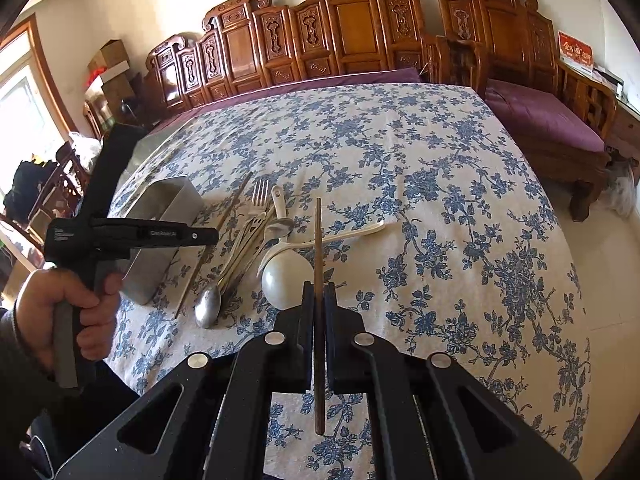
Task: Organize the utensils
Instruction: 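Grasp a wooden chopstick with the left tool while the right tool holds its chopstick, then carry both chopsticks over the grey tray and open both tools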
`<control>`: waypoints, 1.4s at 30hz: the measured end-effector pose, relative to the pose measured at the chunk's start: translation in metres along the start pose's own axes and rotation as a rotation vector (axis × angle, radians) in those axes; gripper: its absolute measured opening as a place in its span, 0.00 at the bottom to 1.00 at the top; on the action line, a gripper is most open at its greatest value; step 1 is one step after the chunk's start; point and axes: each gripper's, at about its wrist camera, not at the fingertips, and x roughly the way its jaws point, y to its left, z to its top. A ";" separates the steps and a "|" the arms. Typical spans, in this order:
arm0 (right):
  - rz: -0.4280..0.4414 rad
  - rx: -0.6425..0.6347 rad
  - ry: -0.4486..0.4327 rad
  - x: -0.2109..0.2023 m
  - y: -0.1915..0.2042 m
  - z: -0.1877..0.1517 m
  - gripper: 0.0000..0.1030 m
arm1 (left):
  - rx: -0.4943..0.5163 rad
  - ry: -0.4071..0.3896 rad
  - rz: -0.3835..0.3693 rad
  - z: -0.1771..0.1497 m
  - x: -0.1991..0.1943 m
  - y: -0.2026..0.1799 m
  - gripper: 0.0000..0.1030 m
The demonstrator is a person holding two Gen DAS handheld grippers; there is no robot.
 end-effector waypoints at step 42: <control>0.060 -0.120 -0.058 -0.010 0.087 0.010 0.06 | 0.190 -0.125 0.177 -0.002 -0.061 0.120 0.04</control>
